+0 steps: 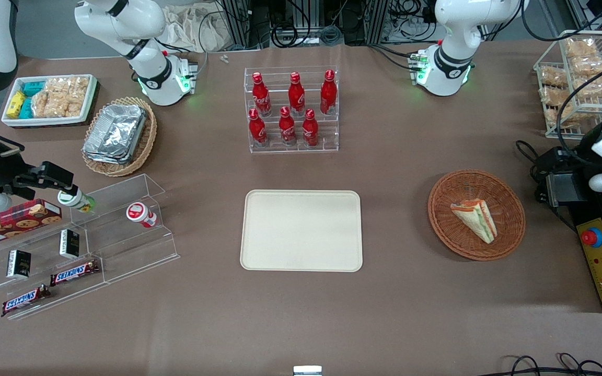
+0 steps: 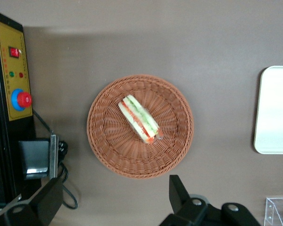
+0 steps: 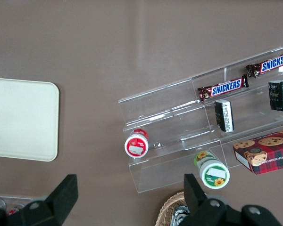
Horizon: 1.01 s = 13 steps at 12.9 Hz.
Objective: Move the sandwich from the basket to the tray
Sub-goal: 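Move the left gripper toward the sandwich in the wicker basket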
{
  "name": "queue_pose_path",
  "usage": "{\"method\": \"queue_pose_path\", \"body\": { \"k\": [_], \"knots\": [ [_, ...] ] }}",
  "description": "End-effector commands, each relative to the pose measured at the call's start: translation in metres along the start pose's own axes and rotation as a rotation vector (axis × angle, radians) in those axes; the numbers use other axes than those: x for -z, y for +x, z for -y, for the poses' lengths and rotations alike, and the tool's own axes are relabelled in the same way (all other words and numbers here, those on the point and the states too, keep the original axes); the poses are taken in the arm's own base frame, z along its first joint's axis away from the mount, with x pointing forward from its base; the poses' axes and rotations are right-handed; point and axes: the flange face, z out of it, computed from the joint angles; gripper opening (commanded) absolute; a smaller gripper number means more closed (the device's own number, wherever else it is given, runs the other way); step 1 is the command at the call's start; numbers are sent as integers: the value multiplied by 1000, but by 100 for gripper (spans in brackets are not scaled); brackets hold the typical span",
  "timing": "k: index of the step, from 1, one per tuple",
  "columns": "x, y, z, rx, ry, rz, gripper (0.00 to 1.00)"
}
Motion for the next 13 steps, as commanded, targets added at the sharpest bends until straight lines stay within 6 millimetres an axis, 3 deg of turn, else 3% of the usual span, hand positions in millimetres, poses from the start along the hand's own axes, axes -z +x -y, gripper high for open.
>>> {"method": "queue_pose_path", "body": {
  "k": [1,4,6,11,13],
  "knots": [
    [0,6,6,25,13,24,99],
    [-9,11,4,26,11,34,100],
    [-34,14,1,64,11,71,99],
    [-110,7,6,439,17,60,99],
    [-156,3,5,528,8,59,100]
  ]
}}
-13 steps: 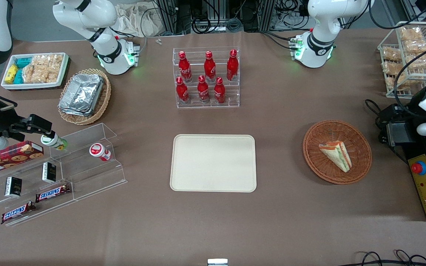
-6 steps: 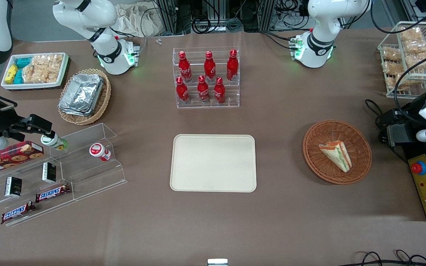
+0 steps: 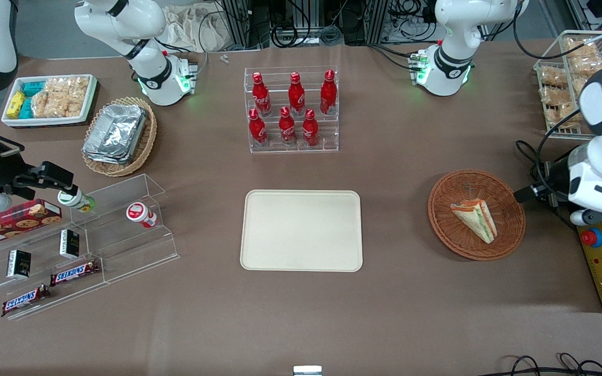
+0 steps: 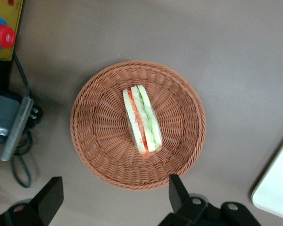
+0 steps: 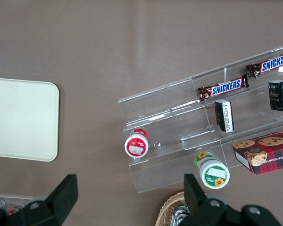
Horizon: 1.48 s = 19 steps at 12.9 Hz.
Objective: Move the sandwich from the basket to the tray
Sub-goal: 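Move the left gripper toward the sandwich in the wicker basket, then lower the open left gripper around the wrapped sandwich and close it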
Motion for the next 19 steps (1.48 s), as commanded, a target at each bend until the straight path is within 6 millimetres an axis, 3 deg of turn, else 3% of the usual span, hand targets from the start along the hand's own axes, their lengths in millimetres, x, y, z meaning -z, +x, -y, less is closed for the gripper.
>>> {"method": "queue_pose_path", "body": {
  "k": [1,5,14,19],
  "knots": [
    [-59,-5,3,129,-10,-17,99],
    [-115,-14,6,227,-14,-4,99],
    [-164,-6,-12,328,-78,12,100],
    [-181,-5,-12,332,-72,23,100]
  ]
}}
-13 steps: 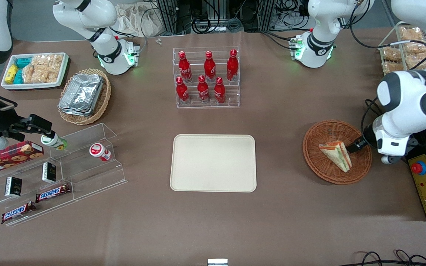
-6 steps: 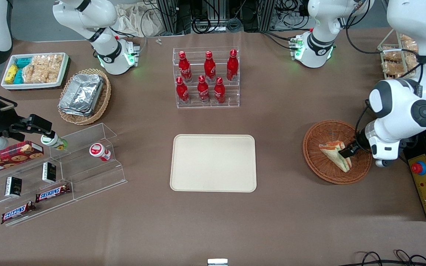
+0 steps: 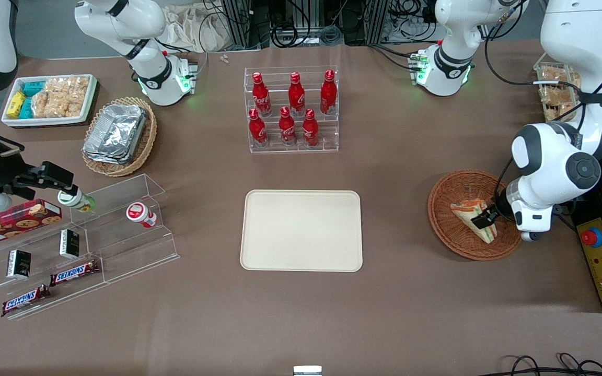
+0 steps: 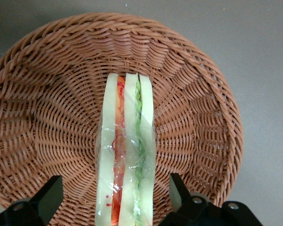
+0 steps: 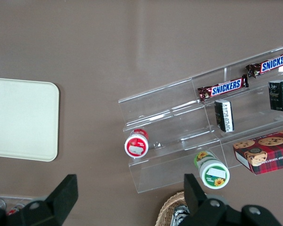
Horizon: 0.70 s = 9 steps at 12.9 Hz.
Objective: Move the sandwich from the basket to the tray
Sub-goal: 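Lower the open left gripper around the wrapped sandwich and close it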
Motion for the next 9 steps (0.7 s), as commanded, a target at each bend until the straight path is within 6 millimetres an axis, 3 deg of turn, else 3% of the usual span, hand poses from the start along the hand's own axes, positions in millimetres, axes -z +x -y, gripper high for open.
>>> {"method": "queue_pose_path", "body": {
  "k": [1,7,8,9],
  "knots": [
    [-8,-2,-1,22,-14,-5,99],
    [-30,-2,2,29,-28,-24,99],
    [-32,-3,3,29,-29,-25,89],
    [-31,-3,3,27,-30,-27,50]
  ]
}}
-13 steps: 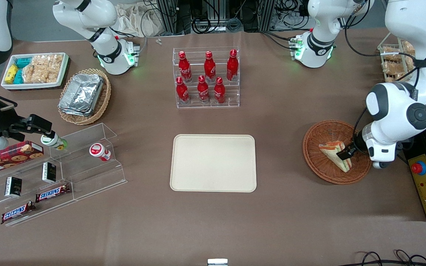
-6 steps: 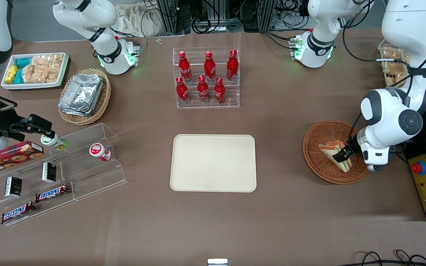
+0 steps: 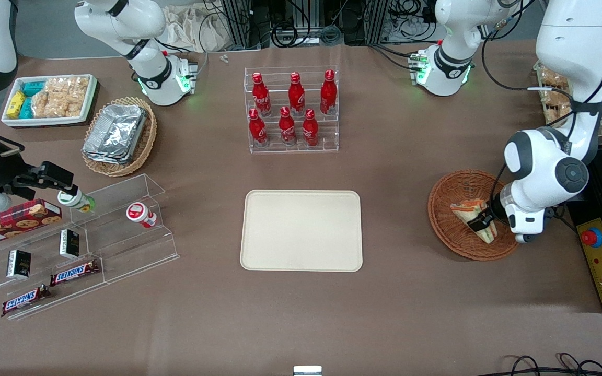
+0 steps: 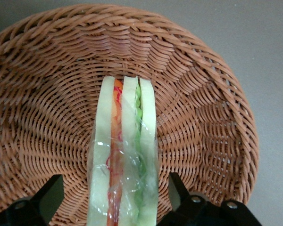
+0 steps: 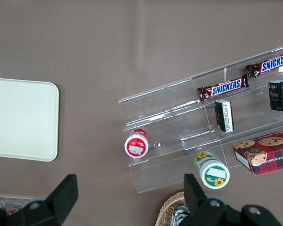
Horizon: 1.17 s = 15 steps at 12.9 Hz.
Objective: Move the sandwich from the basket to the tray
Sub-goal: 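Lift the held sandwich up out of the basket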
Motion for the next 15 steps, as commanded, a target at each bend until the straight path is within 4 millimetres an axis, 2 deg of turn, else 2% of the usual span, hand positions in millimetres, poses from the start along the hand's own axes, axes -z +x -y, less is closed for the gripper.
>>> {"method": "queue_pose_path", "body": {
  "k": [1,2,5,7,9,13,15],
  "knots": [
    [1,-4,0,12,-16,-11,14],
    [2,-3,0,2,-15,-12,0],
    [10,-2,-2,-20,-12,-20,0],
    [38,0,-8,-50,-7,-15,0],
    [85,3,-17,-85,16,18,0],
    [202,3,-49,-166,70,111,0],
    [251,-14,-75,-238,63,119,0]
  ]
}}
